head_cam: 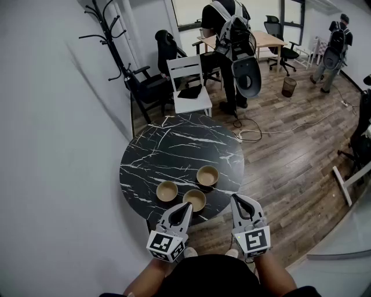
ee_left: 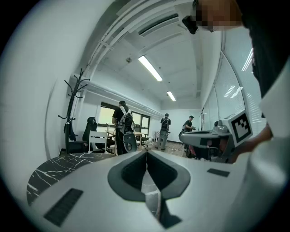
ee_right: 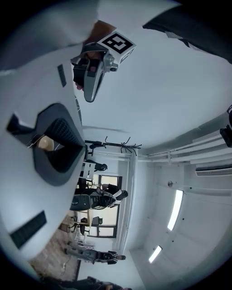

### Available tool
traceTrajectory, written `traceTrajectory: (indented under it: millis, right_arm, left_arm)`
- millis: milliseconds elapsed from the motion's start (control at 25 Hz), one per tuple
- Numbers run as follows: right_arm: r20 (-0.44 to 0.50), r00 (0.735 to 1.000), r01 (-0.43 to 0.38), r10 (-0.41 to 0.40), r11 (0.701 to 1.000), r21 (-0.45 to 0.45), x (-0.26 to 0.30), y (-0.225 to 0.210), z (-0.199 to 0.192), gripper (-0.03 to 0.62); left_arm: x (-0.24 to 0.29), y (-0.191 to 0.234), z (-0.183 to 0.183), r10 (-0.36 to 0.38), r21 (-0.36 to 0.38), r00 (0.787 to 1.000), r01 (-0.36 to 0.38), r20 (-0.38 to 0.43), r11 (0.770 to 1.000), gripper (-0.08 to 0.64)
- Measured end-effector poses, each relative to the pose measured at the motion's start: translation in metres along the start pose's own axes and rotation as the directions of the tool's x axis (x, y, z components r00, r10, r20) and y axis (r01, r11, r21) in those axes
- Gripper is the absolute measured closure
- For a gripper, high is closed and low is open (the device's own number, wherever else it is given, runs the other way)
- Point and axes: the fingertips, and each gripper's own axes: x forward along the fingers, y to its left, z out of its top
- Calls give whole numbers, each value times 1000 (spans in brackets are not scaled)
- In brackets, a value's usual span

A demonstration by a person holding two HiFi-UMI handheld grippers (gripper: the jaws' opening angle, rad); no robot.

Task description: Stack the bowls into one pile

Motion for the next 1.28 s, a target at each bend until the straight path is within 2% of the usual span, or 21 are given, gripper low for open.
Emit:
traceTrajectory:
  millis: [200,400,720,920,1080,1280]
  right_arm:
    - [15,1000,-5,5,1000,-4,16,13,6,586]
    - [24,999,-25,27,998,-59,22,32,18,586]
    - [63,998,1,-3,1000,31,33,47,22,584]
    - [33,999,19,-21,999,45,43,62,12,584]
    - [7,1000,27,-27,999,23,50,78,13,584]
    - [-4,997,73,-73,997,34,56,88,8,584]
  left_arm:
    - [-9,23,-8,12,-12,1000,-13,-19,1000,545]
    - [-19,35,-13,7,-19,1000,-7,-24,1000,544]
    - [-41,63,-15,22,-16,999,-22,-24,1000,544]
    - [-51,82,-17,16,-30,1000,-17,-16,999,544]
    - [-57,99,-19,14,-42,1000,-15,-16,999,544]
    - [-63,111,-17,-1,-36,1000,1,8,999,545]
